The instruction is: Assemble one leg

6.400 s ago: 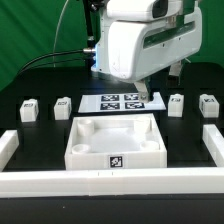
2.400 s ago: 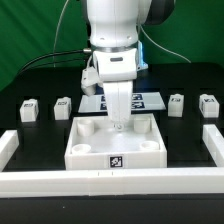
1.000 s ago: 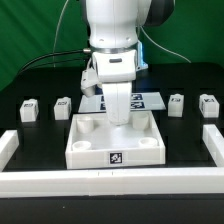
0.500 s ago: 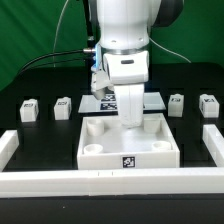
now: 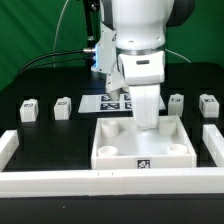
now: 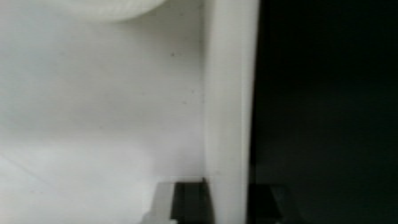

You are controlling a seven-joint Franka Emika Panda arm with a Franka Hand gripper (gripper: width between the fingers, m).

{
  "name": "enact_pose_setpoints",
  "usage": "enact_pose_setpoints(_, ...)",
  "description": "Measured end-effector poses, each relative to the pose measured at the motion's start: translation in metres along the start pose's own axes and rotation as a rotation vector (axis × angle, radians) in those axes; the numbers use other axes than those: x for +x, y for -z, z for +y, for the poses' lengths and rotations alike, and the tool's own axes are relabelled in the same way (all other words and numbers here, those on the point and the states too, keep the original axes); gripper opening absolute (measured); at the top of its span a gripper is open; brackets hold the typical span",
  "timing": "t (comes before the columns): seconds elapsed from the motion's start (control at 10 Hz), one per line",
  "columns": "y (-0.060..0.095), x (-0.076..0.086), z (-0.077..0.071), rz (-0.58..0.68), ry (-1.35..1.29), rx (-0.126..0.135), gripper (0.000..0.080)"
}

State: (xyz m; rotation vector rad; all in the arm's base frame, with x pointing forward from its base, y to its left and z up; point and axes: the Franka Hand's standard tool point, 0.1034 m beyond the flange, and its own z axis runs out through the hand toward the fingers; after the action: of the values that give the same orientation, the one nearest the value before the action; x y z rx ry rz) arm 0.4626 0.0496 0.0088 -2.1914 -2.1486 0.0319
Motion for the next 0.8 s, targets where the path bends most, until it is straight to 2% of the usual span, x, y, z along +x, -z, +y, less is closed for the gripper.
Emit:
enact_pose_setpoints(0.5, 0.0, 0.025, 0.016, 0.017, 0.018, -0.019, 0.0069)
enact_pose_setpoints(0.8, -0.001, 0.03, 0.018, 0.02, 0.009, -0.02, 0.0069)
